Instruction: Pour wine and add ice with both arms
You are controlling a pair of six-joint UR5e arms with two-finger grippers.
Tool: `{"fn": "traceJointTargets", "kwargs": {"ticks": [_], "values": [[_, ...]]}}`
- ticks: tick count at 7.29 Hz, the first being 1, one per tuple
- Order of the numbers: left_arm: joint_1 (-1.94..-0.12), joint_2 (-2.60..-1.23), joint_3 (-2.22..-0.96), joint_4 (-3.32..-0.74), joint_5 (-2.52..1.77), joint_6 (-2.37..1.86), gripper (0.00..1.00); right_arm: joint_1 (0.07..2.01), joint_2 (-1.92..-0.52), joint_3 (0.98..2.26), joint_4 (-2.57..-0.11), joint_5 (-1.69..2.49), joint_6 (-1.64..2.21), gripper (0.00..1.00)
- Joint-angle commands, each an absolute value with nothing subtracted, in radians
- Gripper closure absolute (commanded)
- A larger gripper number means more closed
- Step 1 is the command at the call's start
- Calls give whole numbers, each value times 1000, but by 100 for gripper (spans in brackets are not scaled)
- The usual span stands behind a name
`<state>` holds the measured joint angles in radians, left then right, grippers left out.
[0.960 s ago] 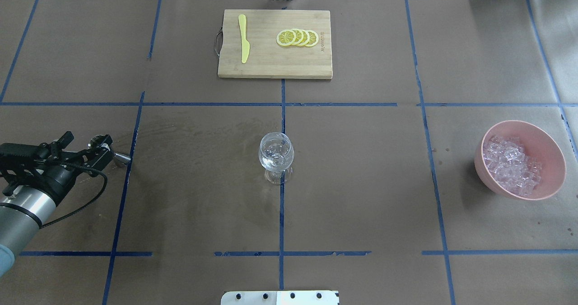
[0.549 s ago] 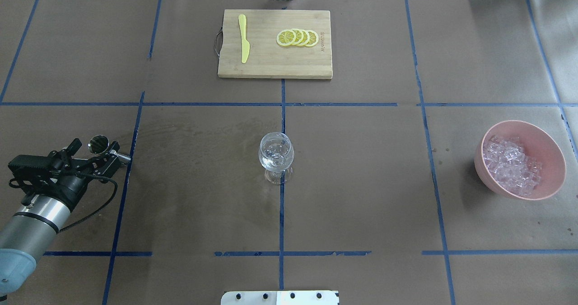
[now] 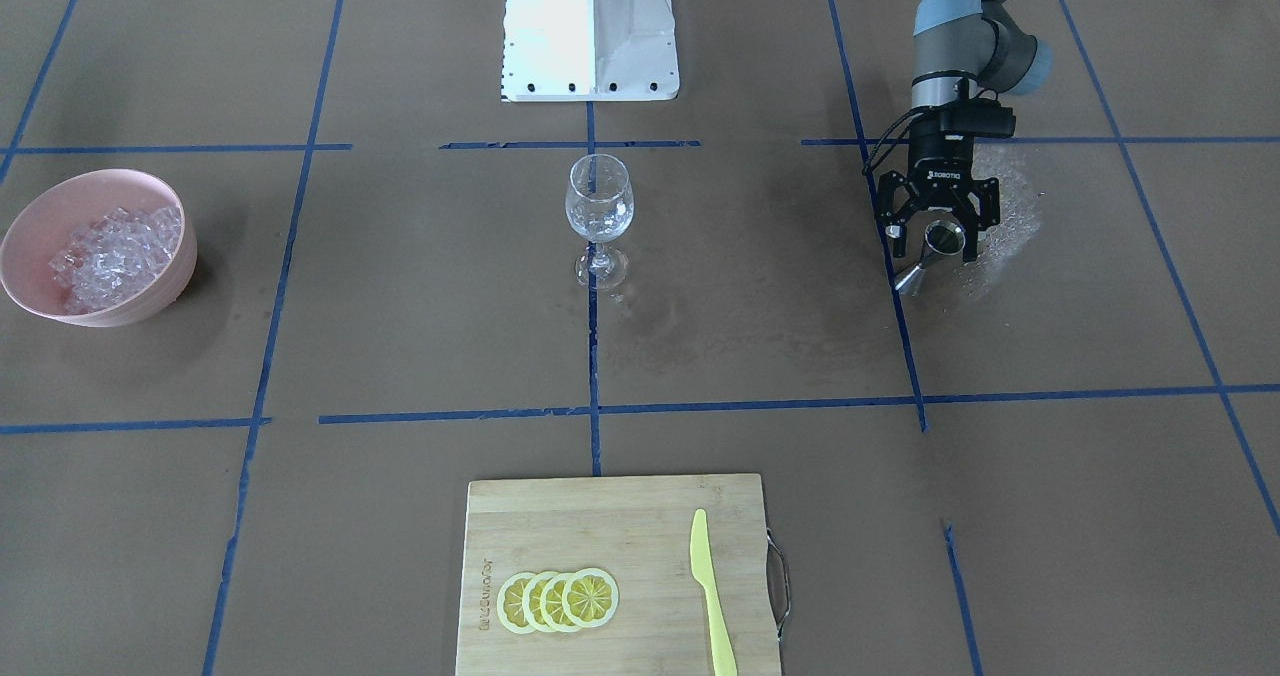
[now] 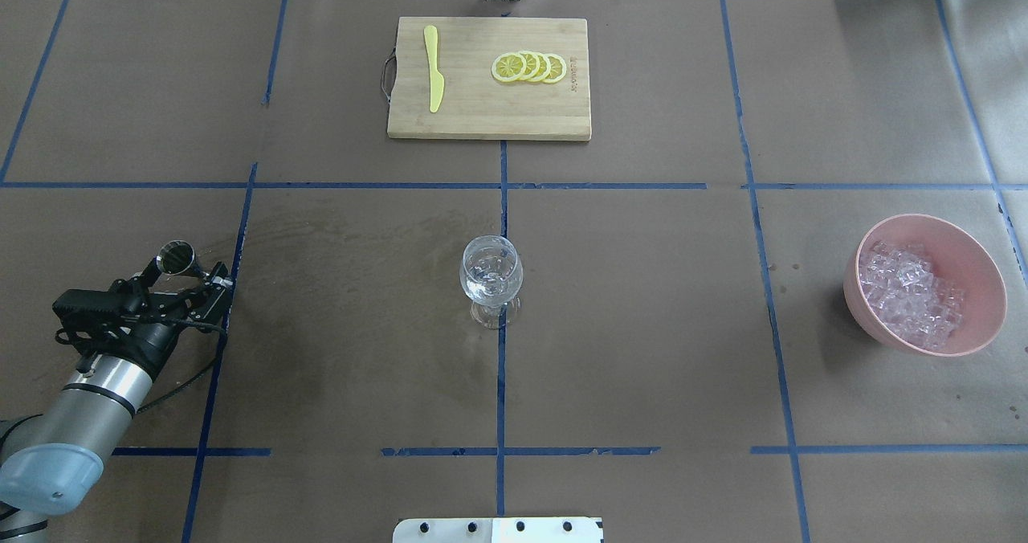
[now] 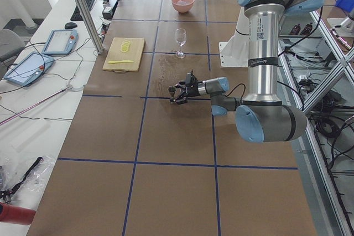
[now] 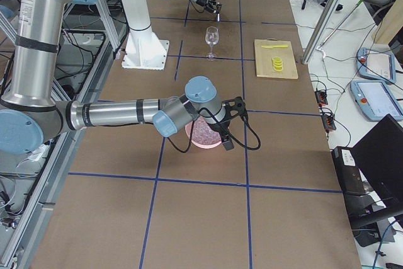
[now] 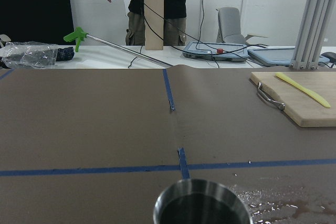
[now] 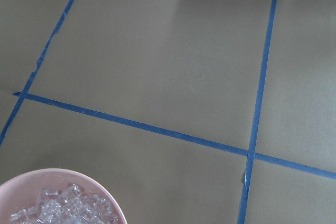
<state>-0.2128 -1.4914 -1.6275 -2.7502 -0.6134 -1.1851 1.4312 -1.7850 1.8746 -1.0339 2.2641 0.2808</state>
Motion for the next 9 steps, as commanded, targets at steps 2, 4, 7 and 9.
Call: {"fn": "traceJointTargets", "kwargs": {"ticks": [2,4,7,9], "values": [[-212,-1514,-1585,-2753,-614,-1209,24,1431,-1784,1871,-1032,2264,281,0],[-212,-1514,-1588,-2755,-612,-1210,40,1430,-1784,1871,-1031,2264,281,0],[-210,-1514,-1592,-2757,-543,-1213,39,1431,-1784,1871,-1029,2264,281,0],[-192,-1514,-1585,-2758,-538,-1213,39,1430,-1784,1871,-1029,2261,281,0]]}}
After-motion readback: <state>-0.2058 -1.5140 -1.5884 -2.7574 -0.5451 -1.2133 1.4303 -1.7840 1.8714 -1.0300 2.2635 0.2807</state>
